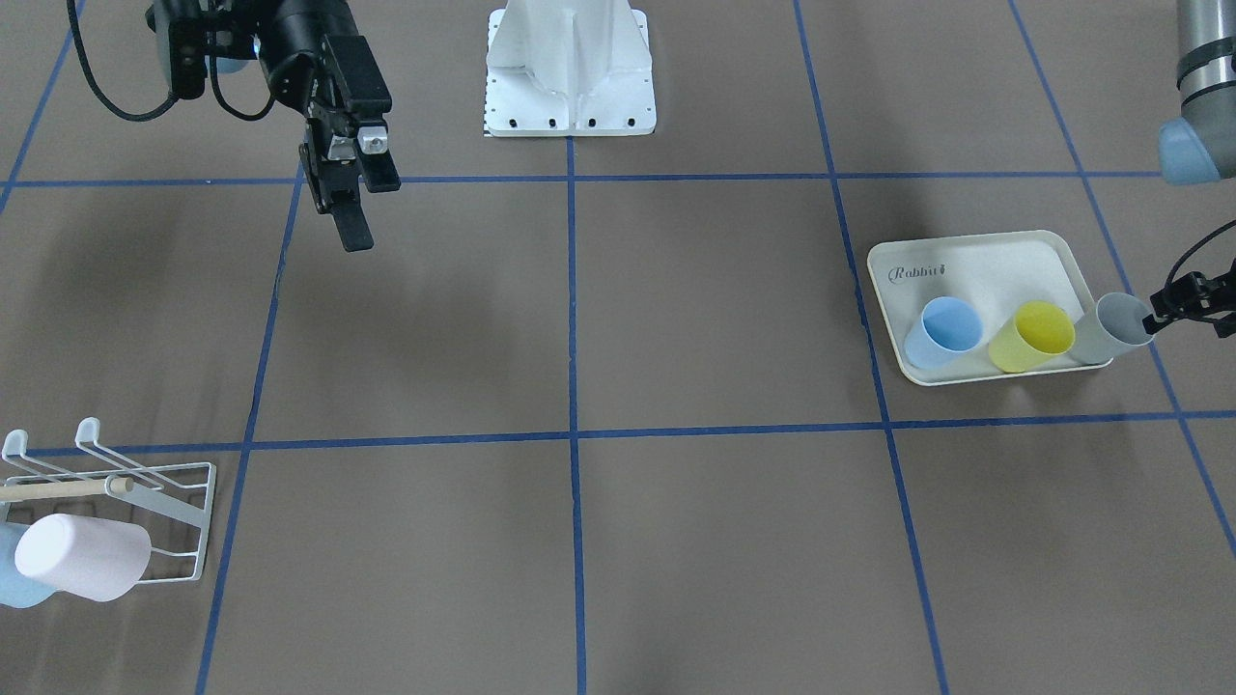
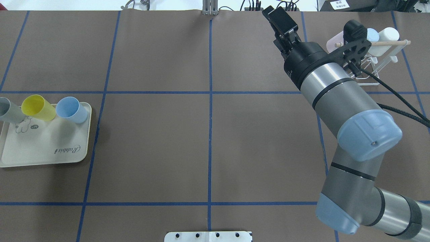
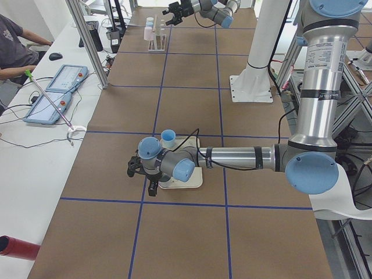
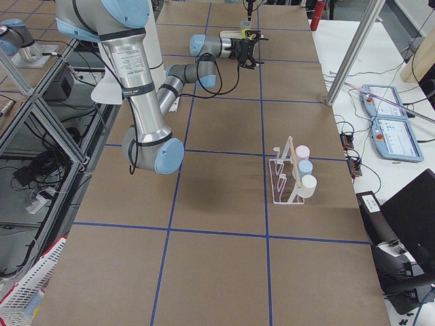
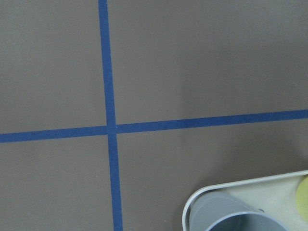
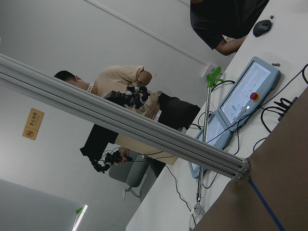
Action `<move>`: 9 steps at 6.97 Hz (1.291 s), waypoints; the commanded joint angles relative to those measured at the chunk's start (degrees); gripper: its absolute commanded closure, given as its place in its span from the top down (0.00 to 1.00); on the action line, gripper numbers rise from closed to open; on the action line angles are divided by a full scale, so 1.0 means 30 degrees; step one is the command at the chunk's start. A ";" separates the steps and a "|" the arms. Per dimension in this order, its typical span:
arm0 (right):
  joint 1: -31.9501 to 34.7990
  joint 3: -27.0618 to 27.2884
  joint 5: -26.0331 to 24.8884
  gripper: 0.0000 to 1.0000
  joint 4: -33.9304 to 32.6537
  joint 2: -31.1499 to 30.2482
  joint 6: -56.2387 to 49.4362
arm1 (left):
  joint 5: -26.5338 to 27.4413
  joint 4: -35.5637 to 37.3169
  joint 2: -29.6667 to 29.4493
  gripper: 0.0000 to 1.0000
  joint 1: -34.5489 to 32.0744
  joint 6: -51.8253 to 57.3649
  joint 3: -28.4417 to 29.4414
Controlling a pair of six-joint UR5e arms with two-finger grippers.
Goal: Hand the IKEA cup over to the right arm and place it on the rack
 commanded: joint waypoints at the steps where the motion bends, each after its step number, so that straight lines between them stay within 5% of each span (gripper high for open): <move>1: 0.0025 0.0003 -0.0029 1.00 -0.0029 -0.0057 -0.0023 | 0.0093 0.0000 0.0000 0.89 0.0610 -0.0019 0.0009; 4: 0.0025 0.0003 -0.0029 1.00 0.0000 -0.0057 -0.0023 | 0.0093 0.0029 0.0000 0.48 0.0873 -0.0019 0.0068; 8: 0.0025 0.0003 -0.0029 1.00 -0.0029 -0.0028 -0.0081 | 0.0093 0.0000 0.0000 0.43 0.1051 0.0069 0.0243; 9: 0.0025 0.0003 -0.0058 1.00 -0.0029 -0.0028 -0.0110 | 0.0122 0.0000 0.0029 0.30 0.1051 0.0098 0.0273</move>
